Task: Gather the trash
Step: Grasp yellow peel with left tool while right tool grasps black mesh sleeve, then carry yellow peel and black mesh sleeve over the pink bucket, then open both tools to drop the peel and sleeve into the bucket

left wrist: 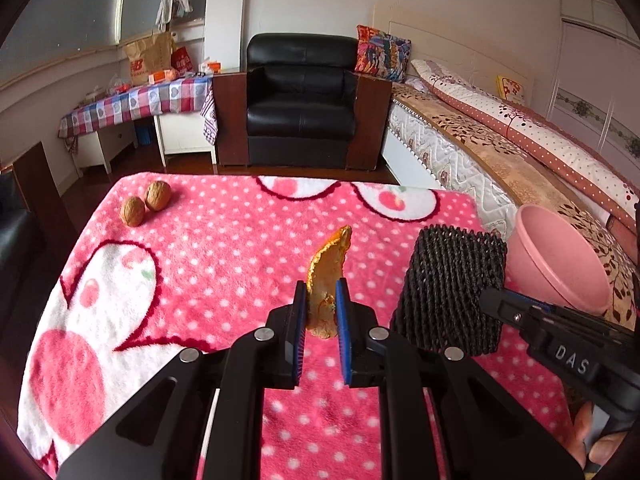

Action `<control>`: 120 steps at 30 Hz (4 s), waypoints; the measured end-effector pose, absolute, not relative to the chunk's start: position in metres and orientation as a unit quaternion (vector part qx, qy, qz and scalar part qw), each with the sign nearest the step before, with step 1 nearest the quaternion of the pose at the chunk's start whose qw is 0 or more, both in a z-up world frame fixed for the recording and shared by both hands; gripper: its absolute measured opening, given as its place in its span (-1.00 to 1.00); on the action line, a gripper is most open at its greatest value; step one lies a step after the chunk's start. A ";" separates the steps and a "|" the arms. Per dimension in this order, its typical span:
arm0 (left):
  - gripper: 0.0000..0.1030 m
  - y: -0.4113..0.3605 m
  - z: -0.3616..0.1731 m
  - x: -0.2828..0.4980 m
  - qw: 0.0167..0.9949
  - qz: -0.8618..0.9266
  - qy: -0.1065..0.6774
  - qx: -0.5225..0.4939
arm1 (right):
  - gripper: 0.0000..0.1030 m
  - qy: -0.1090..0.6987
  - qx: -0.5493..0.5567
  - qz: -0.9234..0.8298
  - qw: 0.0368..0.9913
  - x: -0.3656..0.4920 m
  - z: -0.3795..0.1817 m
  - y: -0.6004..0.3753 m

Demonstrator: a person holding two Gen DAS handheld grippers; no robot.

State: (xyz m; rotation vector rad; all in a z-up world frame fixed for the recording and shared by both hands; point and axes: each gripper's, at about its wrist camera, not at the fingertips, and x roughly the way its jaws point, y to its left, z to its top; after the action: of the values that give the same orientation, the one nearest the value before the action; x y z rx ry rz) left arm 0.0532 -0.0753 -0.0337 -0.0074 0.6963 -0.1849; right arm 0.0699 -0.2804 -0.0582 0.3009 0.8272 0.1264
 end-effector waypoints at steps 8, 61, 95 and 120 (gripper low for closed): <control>-0.74 -0.096 -0.020 0.035 0.942 -0.096 0.322 0.012 | -0.82 0.380 0.133 0.058 0.914 0.033 -0.041 -0.288; -0.74 -0.325 -0.012 0.046 0.923 -0.239 0.289 0.087 | -0.81 0.328 0.170 -0.160 0.915 0.003 -0.028 -0.499; -0.39 -0.339 -0.028 0.064 0.891 -0.298 0.340 0.045 | -0.58 0.347 0.165 -0.170 0.907 0.019 -0.051 -0.518; -0.25 -0.313 0.018 0.017 0.920 -0.278 0.269 0.067 | 0.02 0.292 0.176 -0.154 0.927 -0.031 -0.009 -0.497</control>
State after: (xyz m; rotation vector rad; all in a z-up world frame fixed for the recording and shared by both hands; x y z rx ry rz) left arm 0.0165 -0.3134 0.0183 0.1378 0.5529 -0.5722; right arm -0.0308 -0.4969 -0.0091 0.3603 0.5981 -0.3157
